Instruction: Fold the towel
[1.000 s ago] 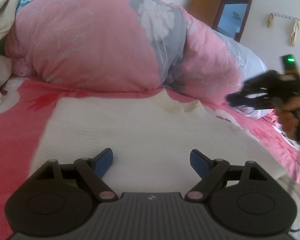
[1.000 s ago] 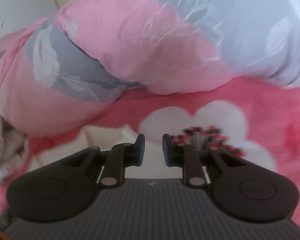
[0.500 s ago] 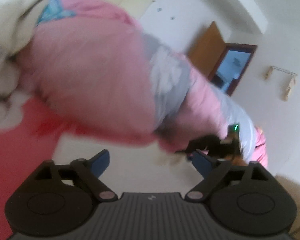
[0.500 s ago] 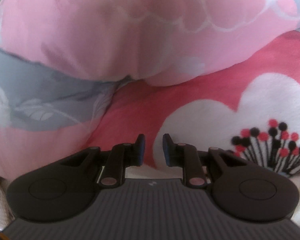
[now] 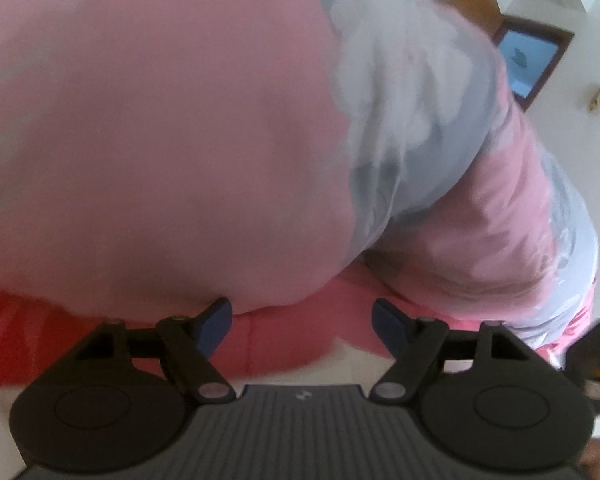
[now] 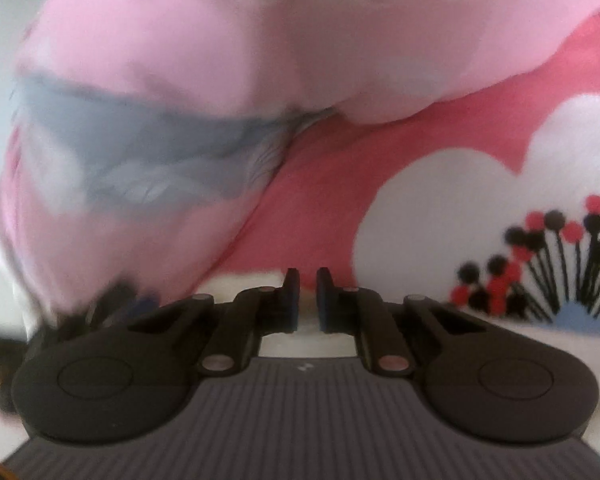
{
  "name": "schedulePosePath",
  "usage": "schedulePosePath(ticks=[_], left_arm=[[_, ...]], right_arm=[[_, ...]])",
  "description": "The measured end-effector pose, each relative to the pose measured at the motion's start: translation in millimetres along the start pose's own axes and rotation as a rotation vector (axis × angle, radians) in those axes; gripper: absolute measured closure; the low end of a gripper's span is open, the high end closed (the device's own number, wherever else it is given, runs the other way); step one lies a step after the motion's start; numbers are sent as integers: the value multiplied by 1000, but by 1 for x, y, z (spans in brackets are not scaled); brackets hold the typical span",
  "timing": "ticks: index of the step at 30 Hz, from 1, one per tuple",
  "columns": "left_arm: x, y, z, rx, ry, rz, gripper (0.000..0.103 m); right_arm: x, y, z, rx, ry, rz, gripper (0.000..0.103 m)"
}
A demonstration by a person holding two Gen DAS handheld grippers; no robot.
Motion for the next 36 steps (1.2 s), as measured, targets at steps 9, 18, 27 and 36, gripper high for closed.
schedulePosePath(ticks=[9, 18, 27, 36], left_arm=[[-5, 39, -19, 13, 88, 69, 26], [-27, 30, -27, 0, 261, 82, 26], [-49, 16, -32, -3, 387, 70, 26], [-40, 6, -13, -69, 288, 30, 26]], right_arm=[[-43, -4, 47, -71, -454, 132, 99], [-59, -14, 43, -105, -561, 169, 99], [4, -37, 51, -48, -401, -76, 96], [38, 42, 13, -65, -156, 55, 96]])
Point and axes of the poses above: each gripper's, at about its wrist camera, not at the fingertips, and y roughly the way its jaws point, z to its left, x to its top, the point moved 4 cm from there along y, roughly the way its jaws point, and after that the axes turned 11 degrees about x, right-handed, at the moved point
